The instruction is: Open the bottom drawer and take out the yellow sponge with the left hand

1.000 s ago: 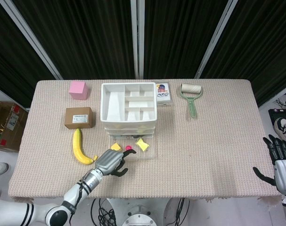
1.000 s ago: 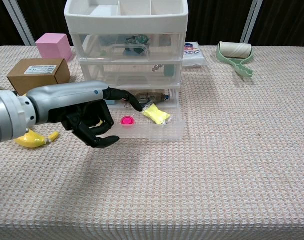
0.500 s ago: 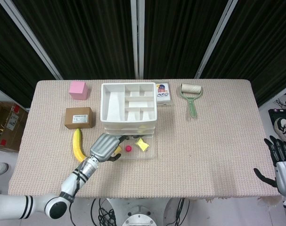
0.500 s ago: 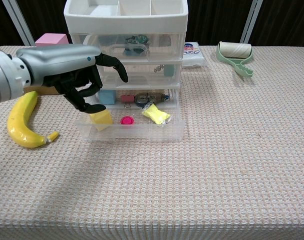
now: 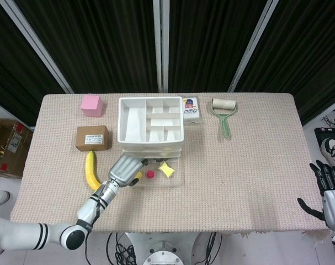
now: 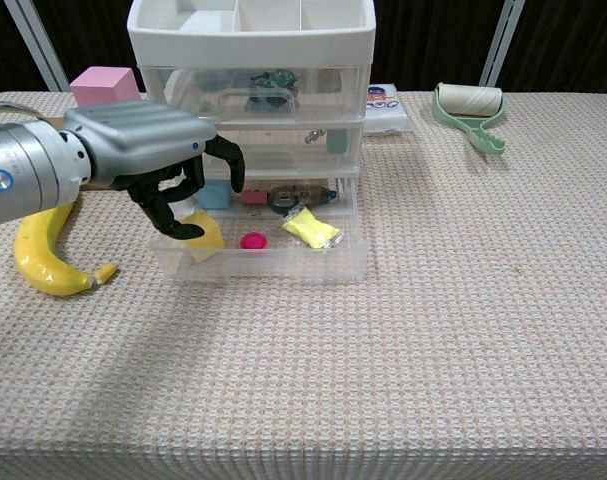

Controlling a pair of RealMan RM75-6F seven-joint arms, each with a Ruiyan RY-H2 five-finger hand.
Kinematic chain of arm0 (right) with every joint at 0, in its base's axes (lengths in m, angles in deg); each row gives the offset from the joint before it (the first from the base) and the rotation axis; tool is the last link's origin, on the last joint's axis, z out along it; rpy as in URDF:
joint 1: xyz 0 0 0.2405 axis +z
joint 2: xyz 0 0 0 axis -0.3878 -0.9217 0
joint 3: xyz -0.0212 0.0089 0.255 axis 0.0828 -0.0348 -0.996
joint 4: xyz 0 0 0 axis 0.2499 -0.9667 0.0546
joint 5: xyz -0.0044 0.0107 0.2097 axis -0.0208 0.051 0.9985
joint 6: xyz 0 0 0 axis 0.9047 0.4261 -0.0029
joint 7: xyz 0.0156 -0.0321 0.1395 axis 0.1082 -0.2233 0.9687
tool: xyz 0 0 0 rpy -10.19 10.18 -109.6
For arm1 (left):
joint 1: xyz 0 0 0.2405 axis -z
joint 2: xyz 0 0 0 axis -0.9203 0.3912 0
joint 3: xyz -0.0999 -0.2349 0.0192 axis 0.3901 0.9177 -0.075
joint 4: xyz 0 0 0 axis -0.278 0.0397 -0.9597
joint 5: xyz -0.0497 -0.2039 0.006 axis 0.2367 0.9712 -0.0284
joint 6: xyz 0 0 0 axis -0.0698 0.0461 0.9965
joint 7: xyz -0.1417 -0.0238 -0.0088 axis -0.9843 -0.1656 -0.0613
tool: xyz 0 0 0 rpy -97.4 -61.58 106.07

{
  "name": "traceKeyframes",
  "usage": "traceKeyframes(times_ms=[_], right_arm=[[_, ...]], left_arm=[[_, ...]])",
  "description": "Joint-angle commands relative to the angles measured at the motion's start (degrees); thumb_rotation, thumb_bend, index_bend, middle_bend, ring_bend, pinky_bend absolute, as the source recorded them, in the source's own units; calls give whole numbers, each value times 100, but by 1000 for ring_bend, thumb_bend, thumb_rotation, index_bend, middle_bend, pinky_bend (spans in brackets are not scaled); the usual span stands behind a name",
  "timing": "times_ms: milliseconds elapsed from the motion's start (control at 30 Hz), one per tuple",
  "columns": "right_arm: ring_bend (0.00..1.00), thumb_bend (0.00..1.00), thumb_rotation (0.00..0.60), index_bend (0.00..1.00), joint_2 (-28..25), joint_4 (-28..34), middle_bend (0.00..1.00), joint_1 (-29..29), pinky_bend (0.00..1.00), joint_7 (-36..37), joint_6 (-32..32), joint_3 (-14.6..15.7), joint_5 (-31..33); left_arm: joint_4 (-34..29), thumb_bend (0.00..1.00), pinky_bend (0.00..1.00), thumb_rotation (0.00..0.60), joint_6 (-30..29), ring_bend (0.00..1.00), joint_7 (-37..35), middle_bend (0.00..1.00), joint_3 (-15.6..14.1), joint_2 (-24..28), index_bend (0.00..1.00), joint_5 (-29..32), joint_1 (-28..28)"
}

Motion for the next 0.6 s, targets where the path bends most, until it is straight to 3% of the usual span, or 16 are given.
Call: traceKeyframes(times_ms=[33, 600], right_arm=[[0, 121, 600, 0, 3, -2, 0, 0, 0, -3, -3, 3, -2], [0, 119, 600, 0, 28, -44, 0, -33, 0, 41, -19, 15, 35]], left_arm=[[-85, 245, 1000, 600, 67, 971, 165, 836, -67, 56, 319, 120, 77], [-38, 237, 1000, 600, 207, 971, 830, 830, -187, 2, 314, 794, 499]])
